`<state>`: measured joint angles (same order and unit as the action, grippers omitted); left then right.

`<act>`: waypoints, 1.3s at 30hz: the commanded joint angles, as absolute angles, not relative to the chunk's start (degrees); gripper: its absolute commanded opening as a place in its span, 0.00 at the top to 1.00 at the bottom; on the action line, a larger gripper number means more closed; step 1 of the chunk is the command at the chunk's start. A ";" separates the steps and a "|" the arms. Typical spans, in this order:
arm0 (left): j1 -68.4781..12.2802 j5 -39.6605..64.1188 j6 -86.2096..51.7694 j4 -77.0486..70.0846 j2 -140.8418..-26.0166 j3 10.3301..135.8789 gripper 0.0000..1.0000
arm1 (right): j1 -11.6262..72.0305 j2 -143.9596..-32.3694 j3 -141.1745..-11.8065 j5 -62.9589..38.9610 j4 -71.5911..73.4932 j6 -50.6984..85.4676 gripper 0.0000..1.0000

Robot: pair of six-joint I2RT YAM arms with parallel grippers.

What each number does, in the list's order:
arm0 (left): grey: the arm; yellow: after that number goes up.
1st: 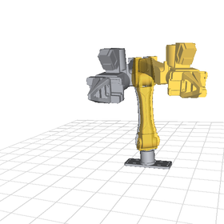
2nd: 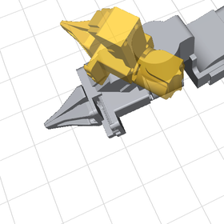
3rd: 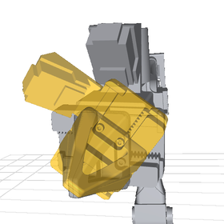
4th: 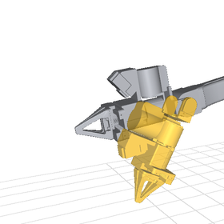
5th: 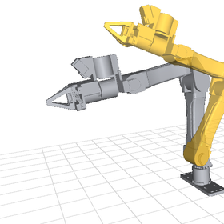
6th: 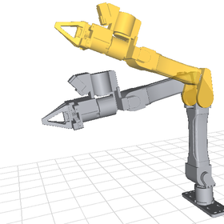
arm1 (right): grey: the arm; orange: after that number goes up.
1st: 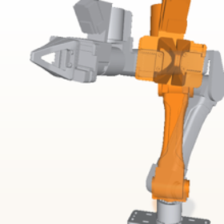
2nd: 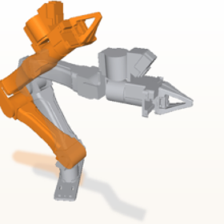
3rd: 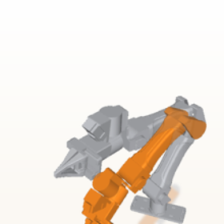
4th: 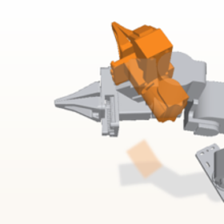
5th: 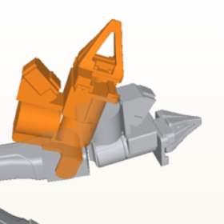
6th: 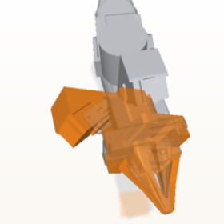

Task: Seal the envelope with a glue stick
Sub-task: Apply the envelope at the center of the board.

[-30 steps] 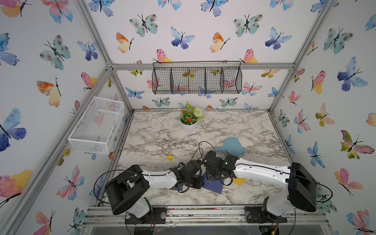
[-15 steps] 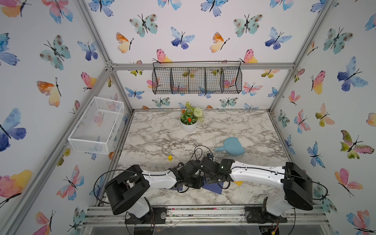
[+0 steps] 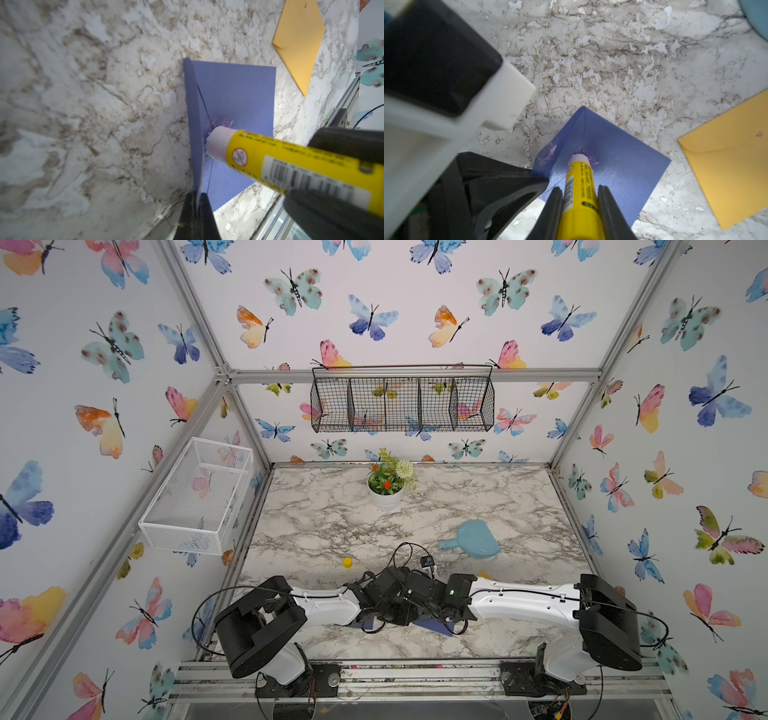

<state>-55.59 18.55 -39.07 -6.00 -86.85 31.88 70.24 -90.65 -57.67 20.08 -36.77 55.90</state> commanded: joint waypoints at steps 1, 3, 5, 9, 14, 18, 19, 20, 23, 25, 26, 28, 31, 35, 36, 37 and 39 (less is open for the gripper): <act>-55.44 18.98 -39.41 -5.95 -86.61 31.04 1.00 | 70.31 -91.76 -55.38 22.87 -42.33 58.31 0.98; -55.42 18.81 -39.54 -5.89 -86.57 30.96 1.00 | 70.31 -91.85 -55.58 23.67 -43.41 58.83 0.97; -55.39 18.79 -39.56 -5.72 -86.49 30.94 1.00 | 70.31 -91.93 -55.65 24.08 -44.20 59.33 0.97; -55.43 18.72 -39.60 -5.63 -86.54 31.06 1.00 | 70.40 -92.15 -55.47 24.33 -44.89 59.98 0.98; -55.45 18.83 -39.63 -5.54 -86.66 31.15 1.00 | 70.40 -92.49 -55.59 23.77 -44.24 59.75 0.97; -55.44 19.05 -39.47 -5.63 -86.91 31.29 1.00 | 70.49 -92.11 -54.31 20.13 -39.52 57.82 0.97; -55.43 19.15 -39.47 -5.58 -86.94 31.38 1.00 | 70.51 -91.58 -53.09 18.15 -36.66 57.16 0.98; -55.39 19.22 -39.46 -5.55 -87.02 31.47 1.00 | 70.53 -91.03 -52.10 16.45 -34.11 56.60 0.97; -55.40 19.29 -39.46 -5.52 -86.95 31.49 1.00 | 70.49 -90.09 -50.84 14.84 -31.09 55.85 0.97; -55.43 19.25 -39.42 -5.49 -86.78 31.34 1.00 | 70.49 -89.85 -51.02 15.47 -31.66 55.99 0.97; -55.43 19.23 -39.42 -5.52 -86.71 31.31 1.00 | 70.50 -89.74 -50.98 15.47 -31.45 55.99 0.97; -55.38 19.29 -39.41 -5.50 -86.83 31.40 1.00 | 70.49 -89.82 -50.97 15.69 -31.89 56.19 0.97; -55.45 19.42 -39.46 -5.51 -87.08 31.60 1.00 | 70.49 -90.30 -50.98 15.09 -31.51 55.66 0.98; -55.40 19.35 -39.35 -5.37 -86.94 31.61 1.00 | 70.52 -91.45 -52.37 17.52 -35.31 56.92 0.98; -55.42 19.26 -39.37 -5.21 -86.84 31.60 1.00 | 70.49 -91.74 -53.02 19.13 -37.67 57.74 0.97; -55.38 19.16 -39.31 -5.19 -86.72 31.58 1.00 | 70.51 -91.93 -53.57 20.30 -39.64 58.42 0.98; -55.42 18.98 -39.38 -5.03 -86.58 31.53 1.00 | 70.50 -92.10 -54.24 21.62 -41.79 59.29 0.97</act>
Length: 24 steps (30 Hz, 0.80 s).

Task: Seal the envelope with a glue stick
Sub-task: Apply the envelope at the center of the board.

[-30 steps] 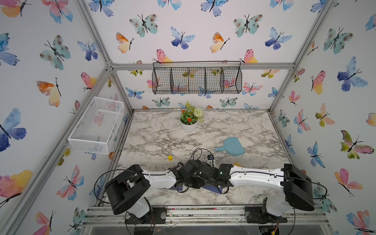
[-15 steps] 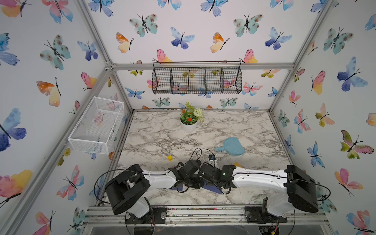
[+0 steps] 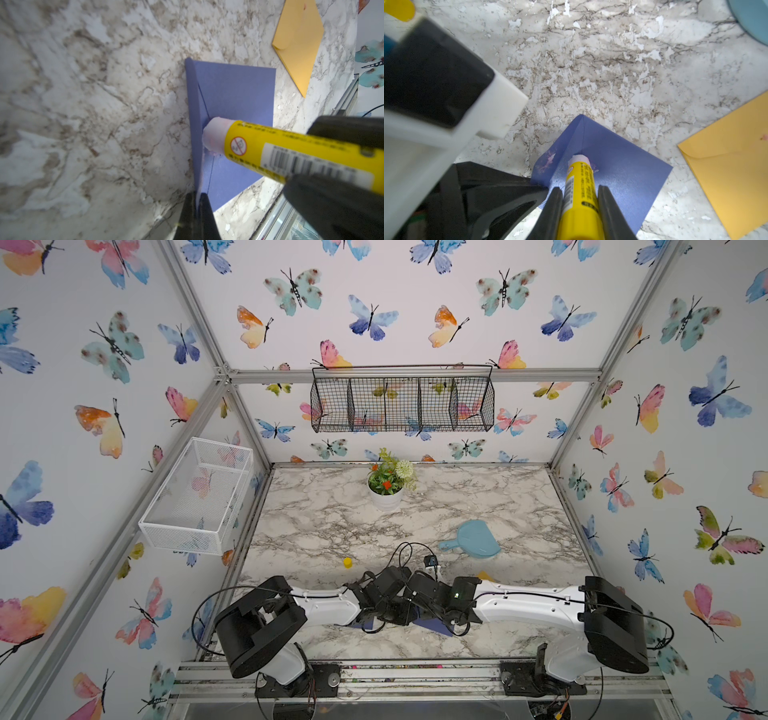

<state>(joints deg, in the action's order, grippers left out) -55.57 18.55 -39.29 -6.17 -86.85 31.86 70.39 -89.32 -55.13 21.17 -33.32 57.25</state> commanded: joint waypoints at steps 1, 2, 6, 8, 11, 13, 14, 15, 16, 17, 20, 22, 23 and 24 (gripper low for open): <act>-55.42 18.98 -39.42 -5.06 -86.56 31.52 1.00 | 70.53 -92.32 -54.61 22.00 -42.59 59.62 0.97; -55.38 18.98 -39.40 -5.01 -86.56 31.47 1.00 | 70.49 -92.60 -54.87 22.22 -43.22 59.76 0.97; -55.38 18.94 -39.46 -5.00 -86.61 31.48 1.00 | 70.49 -94.08 -55.76 22.52 -44.64 59.90 0.97; -55.45 18.98 -39.44 -4.94 -86.55 31.38 1.00 | 70.53 -94.30 -56.01 23.00 -45.36 60.19 0.97; -55.43 18.81 -39.55 -5.05 -86.34 31.23 1.00 | 70.51 -94.31 -56.29 23.79 -46.20 60.47 0.97; -55.40 18.81 -39.52 -4.93 -86.48 31.21 1.00 | 70.49 -94.54 -56.46 24.16 -46.64 60.73 0.97; -55.38 18.81 -39.56 -4.93 -86.50 31.27 1.00 | 70.50 -94.72 -56.51 24.28 -46.76 60.82 0.97; -55.45 18.89 -39.63 -5.00 -86.54 31.30 1.00 | 70.49 -94.87 -56.60 24.35 -46.76 60.82 0.97; -55.41 18.97 -39.61 -5.04 -86.63 31.32 1.00 | 70.50 -94.95 -56.60 24.34 -46.88 60.89 0.97; -55.44 18.98 -39.57 -5.00 -86.65 31.30 1.00 | 70.49 -95.13 -56.60 24.35 -46.95 60.98 0.97; -55.42 18.97 -39.53 -4.94 -86.55 31.20 1.00 | 70.49 -95.15 -56.44 24.08 -46.69 60.91 0.97; -55.38 19.07 -39.53 -4.97 -86.59 31.25 1.00 | 70.49 -95.27 -56.48 24.08 -46.74 60.83 0.97; -55.45 19.07 -39.56 -5.09 -86.62 31.22 1.00 | 70.54 -95.44 -56.50 24.08 -46.76 60.82 0.97; -55.39 19.05 -39.64 -5.04 -86.62 31.22 1.00 | 70.49 -95.58 -56.60 24.00 -46.76 60.74 0.97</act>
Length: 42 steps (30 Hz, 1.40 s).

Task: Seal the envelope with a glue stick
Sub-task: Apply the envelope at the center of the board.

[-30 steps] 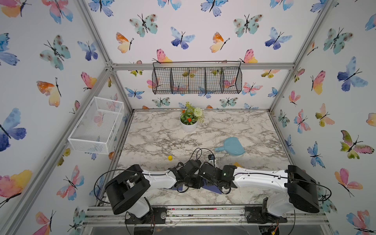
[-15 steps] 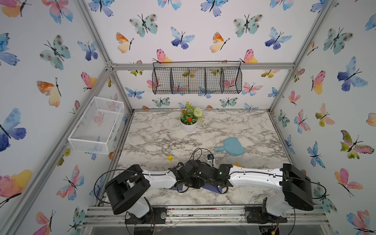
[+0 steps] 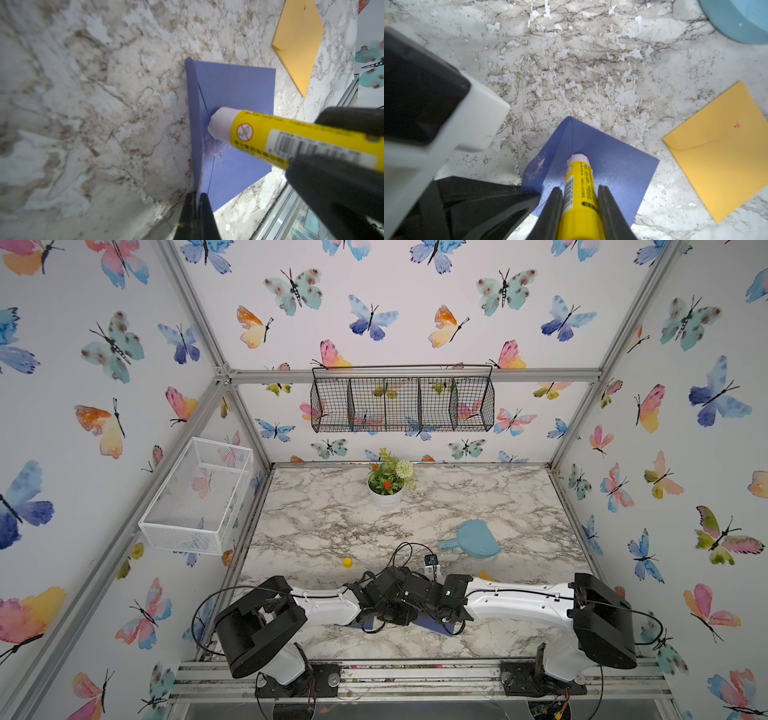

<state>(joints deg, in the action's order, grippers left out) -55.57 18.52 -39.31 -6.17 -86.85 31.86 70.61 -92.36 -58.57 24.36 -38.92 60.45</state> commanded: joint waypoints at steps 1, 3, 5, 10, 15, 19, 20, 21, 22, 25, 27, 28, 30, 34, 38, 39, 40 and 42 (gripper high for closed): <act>-55.38 19.07 -39.59 -5.08 -86.52 31.25 1.00 | 70.49 -95.70 -56.60 23.91 -46.76 60.73 0.97; -55.43 19.07 -39.56 -5.03 -86.53 31.21 1.00 | 70.49 -95.95 -56.59 23.60 -46.46 60.50 0.97; -55.43 19.07 -39.62 -4.93 -86.48 31.21 1.00 | 70.50 -96.06 -56.60 23.07 -46.06 60.12 0.97; -55.41 18.98 -39.56 -4.86 -86.22 31.20 1.00 | 70.50 -96.31 -56.44 20.34 -44.22 57.85 0.97; -55.45 19.06 -39.55 -4.92 -86.14 31.20 1.00 | 70.40 -96.42 -54.70 10.90 -36.48 53.59 0.97; -55.45 19.14 -39.49 -4.93 -86.16 31.17 1.00 | 70.40 -96.45 -54.28 8.78 -33.87 52.90 0.97; -55.37 19.16 -39.52 -4.84 -86.09 31.12 1.00 | 70.40 -96.59 -54.69 9.77 -34.84 53.10 0.97; -55.40 19.07 -39.55 -4.87 -86.01 31.07 1.00 | 70.40 -96.59 -55.00 11.13 -36.33 53.68 0.97; -55.45 18.99 -39.60 -4.83 -85.84 31.00 1.00 | 70.40 -96.52 -55.34 12.62 -37.95 54.31 0.97; -55.42 18.73 -39.71 -4.83 -85.54 30.77 1.00 | 70.40 -96.33 -56.41 17.88 -44.29 56.69 0.97; -55.41 18.72 -39.81 -4.83 -85.59 30.89 1.00 | 70.31 -95.99 -56.54 20.03 -47.22 57.92 0.97; -55.46 18.66 -39.81 -4.83 -85.62 30.85 1.00 | 70.25 -95.81 -56.60 20.52 -48.06 58.21 0.97; -55.40 18.64 -39.80 -4.76 -85.61 30.85 1.00 | 70.14 -95.45 -56.38 20.65 -48.85 58.79 0.97; -55.42 18.63 -39.79 -4.57 -85.61 30.94 1.00 | 70.11 -95.60 -56.45 21.16 -50.02 59.41 0.97; -55.42 18.39 -39.88 -4.50 -85.43 30.88 1.00 | 70.05 -95.80 -57.09 21.70 -51.00 59.42 0.97; -55.39 18.46 -39.82 -4.48 -85.47 30.89 1.00 | 70.05 -95.80 -57.17 21.86 -51.20 59.41 0.97; -55.40 18.46 -39.85 -4.48 -85.56 30.99 1.00 | 70.05 -95.80 -57.27 22.01 -51.36 59.42 0.97; -55.46 18.44 -39.90 -4.48 -85.56 31.00 1.00 | 69.96 -95.64 -57.31 21.34 -50.46 58.44 0.97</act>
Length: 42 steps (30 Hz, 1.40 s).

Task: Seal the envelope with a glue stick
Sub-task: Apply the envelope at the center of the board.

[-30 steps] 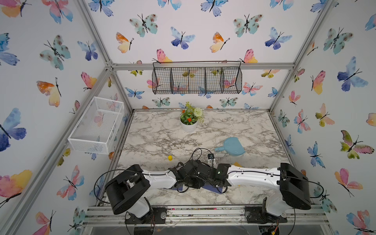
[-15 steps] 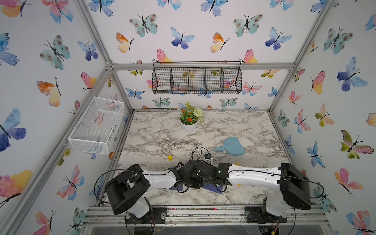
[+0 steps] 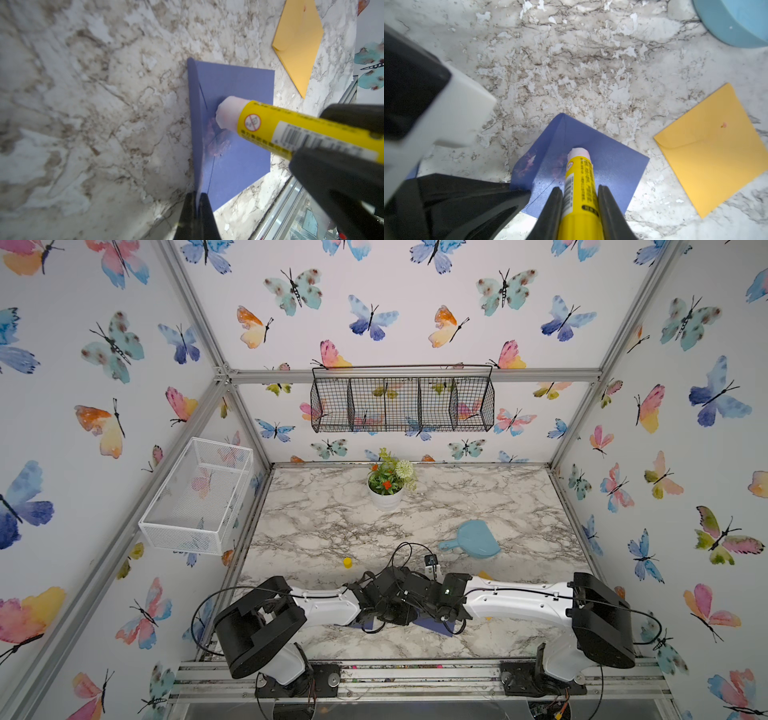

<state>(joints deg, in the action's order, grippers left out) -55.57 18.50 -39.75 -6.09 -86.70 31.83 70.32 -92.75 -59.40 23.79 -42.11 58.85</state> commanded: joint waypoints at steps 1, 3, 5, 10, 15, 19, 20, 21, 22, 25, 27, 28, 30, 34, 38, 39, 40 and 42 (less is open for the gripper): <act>-55.45 18.46 -39.90 -4.48 -85.52 31.02 1.00 | 69.96 -95.34 -57.16 20.16 -49.12 57.63 0.97; -55.38 18.46 -39.89 -4.48 -85.67 31.06 1.00 | 69.85 -94.45 -56.22 16.06 -44.71 55.29 0.97; -55.43 18.46 -39.90 -4.48 -85.61 31.08 1.00 | 69.06 -93.66 -54.80 10.71 -40.54 53.77 0.97; -55.41 18.36 -39.88 -4.48 -85.27 30.88 1.00 | 67.07 -92.33 -53.57 6.58 -38.95 52.14 0.97; -55.39 18.46 -39.89 -4.49 -85.40 30.97 1.00 | 63.49 -91.33 -53.15 0.97 -36.86 49.03 0.97; -55.41 18.28 -39.97 -4.48 -85.27 31.01 1.00 | 62.84 -92.64 -54.15 -1.45 -37.22 47.45 0.97; -55.39 18.26 -39.98 -4.50 -85.39 31.01 1.00 | 62.84 -93.17 -54.41 -1.92 -37.27 47.07 0.97; -55.42 18.35 -39.93 -4.55 -85.42 31.04 1.00 | 62.76 -93.57 -54.62 -2.38 -37.28 46.94 0.97; -55.46 18.37 -39.99 -4.48 -85.45 31.12 1.00 | 62.75 -94.05 -54.71 -2.76 -37.20 46.85 0.97; -55.39 18.28 -40.00 -4.37 -85.34 30.95 1.00 | 62.75 -94.57 -55.06 -1.92 -38.12 46.92 0.97; -55.43 18.11 -40.03 -4.20 -85.08 30.95 1.00 | 62.75 -94.57 -55.78 1.61 -41.08 47.62 0.97; -55.45 18.02 -40.01 -4.17 -84.99 30.87 1.00 | 62.75 -94.64 -56.42 3.89 -43.06 47.89 0.97; -55.45 18.02 -40.11 -4.09 -85.06 30.86 1.00 | 62.75 -94.82 -57.32 7.25 -46.33 48.08 0.97; -55.38 18.10 -40.07 -4.13 -85.35 31.08 1.00 | 62.75 -94.92 -57.94 9.67 -49.00 48.10 0.97; -55.39 18.02 -40.14 -4.03 -85.35 31.12 1.00 | 62.75 -94.92 -58.19 10.09 -49.76 48.47 0.97; -55.42 17.93 -40.21 -3.95 -85.38 31.12 1.00 | 62.75 -94.92 -58.31 10.40 -50.01 48.51 0.97; -55.45 17.84 -40.24 -3.87 -85.43 31.15 1.00 | 62.75 -94.77 -58.36 10.82 -50.39 48.69 0.97; -55.40 17.75 -40.19 -3.78 -85.42 31.20 1.00 | 62.75 -94.33 -58.54 12.01 -51.05 49.12 0.97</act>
<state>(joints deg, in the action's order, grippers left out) -55.57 18.35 -40.12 -5.93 -86.52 31.83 62.76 -91.83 -60.55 8.38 -40.14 48.31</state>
